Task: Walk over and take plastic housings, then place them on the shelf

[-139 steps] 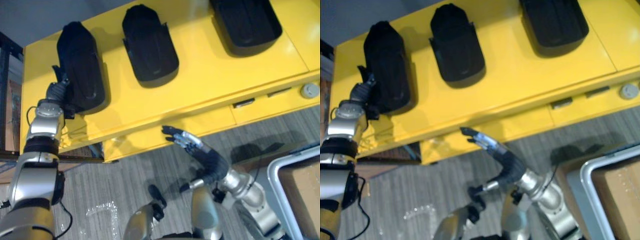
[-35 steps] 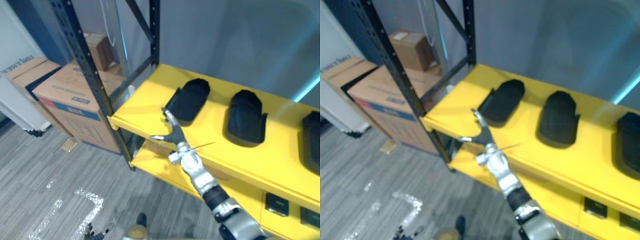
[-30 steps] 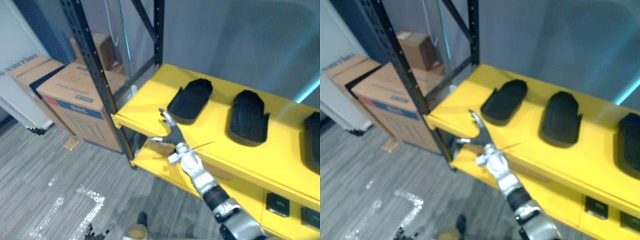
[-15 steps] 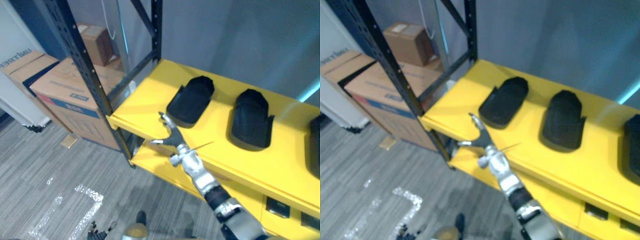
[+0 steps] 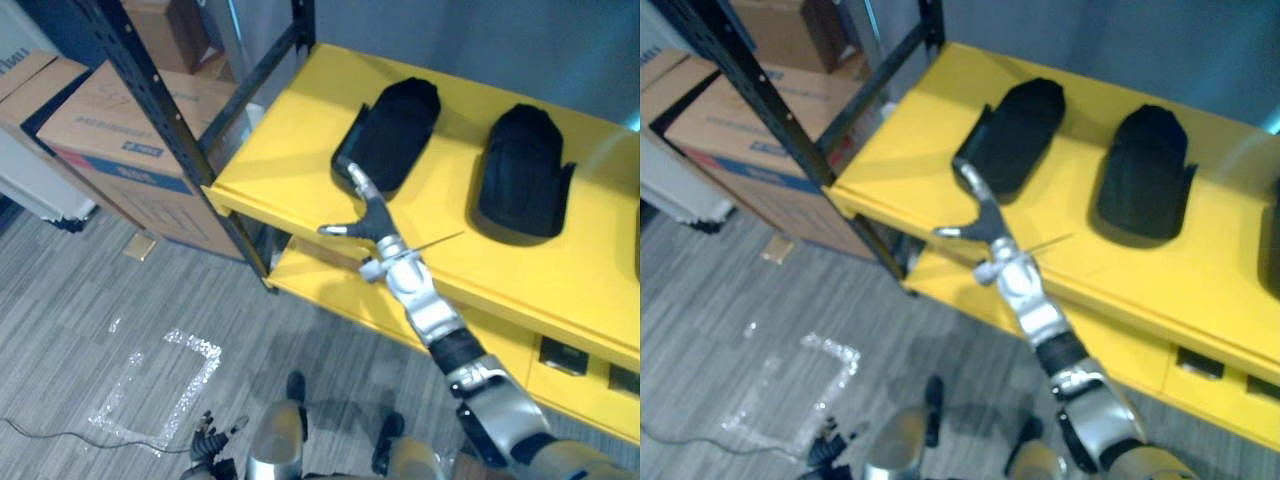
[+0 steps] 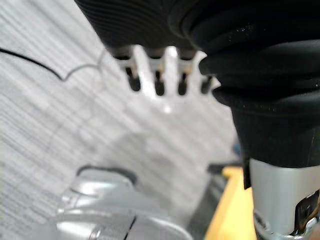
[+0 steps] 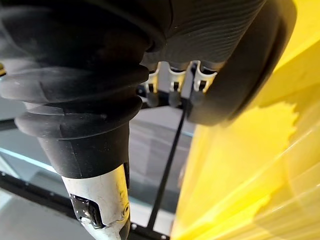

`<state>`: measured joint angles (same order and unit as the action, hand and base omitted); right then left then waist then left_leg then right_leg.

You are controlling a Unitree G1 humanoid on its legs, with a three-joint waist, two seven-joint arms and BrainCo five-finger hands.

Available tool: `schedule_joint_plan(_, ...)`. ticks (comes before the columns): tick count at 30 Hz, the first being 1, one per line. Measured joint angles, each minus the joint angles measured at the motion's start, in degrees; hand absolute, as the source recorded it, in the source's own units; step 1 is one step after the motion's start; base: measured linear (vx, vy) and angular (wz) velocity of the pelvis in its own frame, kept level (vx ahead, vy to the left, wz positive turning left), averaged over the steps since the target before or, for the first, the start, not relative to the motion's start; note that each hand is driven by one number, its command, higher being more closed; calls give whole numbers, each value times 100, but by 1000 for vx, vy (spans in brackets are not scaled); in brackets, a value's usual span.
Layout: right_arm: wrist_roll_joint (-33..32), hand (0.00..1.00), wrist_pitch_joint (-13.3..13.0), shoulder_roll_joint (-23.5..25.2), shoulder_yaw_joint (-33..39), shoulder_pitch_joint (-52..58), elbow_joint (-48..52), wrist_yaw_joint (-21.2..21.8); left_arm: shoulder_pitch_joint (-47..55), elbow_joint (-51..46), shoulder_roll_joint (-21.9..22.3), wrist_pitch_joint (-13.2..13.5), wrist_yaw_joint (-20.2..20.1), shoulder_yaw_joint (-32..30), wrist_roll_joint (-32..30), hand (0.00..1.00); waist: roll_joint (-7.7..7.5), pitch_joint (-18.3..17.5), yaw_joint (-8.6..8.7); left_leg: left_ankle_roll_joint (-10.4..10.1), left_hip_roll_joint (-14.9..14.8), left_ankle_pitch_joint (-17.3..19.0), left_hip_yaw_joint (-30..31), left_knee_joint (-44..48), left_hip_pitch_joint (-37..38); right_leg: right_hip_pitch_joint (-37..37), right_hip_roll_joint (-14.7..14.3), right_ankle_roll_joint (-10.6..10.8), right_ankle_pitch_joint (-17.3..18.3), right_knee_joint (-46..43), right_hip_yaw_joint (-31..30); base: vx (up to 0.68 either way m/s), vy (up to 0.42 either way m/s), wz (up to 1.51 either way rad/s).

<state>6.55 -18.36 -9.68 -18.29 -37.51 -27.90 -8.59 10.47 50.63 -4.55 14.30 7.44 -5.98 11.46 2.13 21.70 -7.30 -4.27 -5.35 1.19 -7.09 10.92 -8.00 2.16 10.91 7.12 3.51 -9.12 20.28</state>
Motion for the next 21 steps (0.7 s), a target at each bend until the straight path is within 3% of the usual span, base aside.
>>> schedule_joint_plan(21, 324, 0, 253, -393, -43, -30, -9, 213, 30, 1, -14, -195, -103, 28, -1, 0, 26, 14, 17, 18, -11, 20, -60, -63, 181, 172, -17, -25, 18, 86, -14, 9, -3, -1)
